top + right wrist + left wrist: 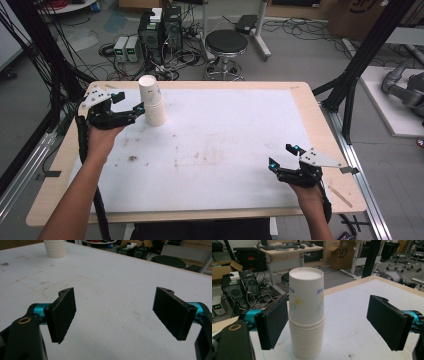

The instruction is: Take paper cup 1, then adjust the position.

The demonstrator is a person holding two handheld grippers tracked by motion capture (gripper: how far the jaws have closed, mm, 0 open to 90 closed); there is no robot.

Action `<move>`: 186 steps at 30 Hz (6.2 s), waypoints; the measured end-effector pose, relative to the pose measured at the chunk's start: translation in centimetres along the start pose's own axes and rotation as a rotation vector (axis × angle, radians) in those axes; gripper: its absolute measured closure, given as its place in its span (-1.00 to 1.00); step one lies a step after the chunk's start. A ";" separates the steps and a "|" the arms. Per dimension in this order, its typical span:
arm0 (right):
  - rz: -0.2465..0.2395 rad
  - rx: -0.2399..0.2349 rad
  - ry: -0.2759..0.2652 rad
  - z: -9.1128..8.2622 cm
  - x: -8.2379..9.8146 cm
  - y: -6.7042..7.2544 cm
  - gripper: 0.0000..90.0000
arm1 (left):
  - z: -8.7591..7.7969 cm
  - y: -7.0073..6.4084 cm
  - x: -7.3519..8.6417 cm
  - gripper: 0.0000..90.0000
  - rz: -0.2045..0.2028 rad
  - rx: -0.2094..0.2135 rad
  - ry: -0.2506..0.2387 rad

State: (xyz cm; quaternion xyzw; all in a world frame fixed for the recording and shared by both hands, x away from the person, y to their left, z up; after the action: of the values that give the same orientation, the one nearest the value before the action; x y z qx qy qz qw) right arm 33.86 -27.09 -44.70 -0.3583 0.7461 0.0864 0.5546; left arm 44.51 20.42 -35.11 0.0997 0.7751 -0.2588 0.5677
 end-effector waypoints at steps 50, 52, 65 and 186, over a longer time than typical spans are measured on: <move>-0.013 0.000 0.005 -0.2 -0.1 0.0 -0.57 | 9.5 2.7 -1.8 -0.26 -0.058 -0.029 0.116; -0.012 -0.001 0.005 -0.2 -0.1 0.0 -0.57 | 9.3 2.6 -2.2 -0.26 -0.062 -0.023 0.113; -0.012 -0.008 0.002 -0.1 -0.3 0.2 -0.57 | 5.7 0.5 -8.4 -0.22 -0.063 0.035 -0.041; -0.185 -0.685 -0.125 7.6 -9.9 13.0 -0.56 | 0.9 -19.4 9.1 -0.21 0.061 0.759 0.289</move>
State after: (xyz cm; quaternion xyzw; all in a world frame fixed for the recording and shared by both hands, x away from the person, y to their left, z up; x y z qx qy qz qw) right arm 32.74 -9.24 -42.16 -0.5834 0.6028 0.3026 0.4525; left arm 33.46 2.29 -38.15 0.3607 0.6930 -0.4928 0.3831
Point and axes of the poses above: each handheld gripper's, and its own axes: z roughly forward along the jaws, x roughly out of its underside, y roughly to its left, the point moved 8 cm from there along z, roughly forward along the jaws, and after that the axes turned 15 degrees about -z, right-handed, at the moved point
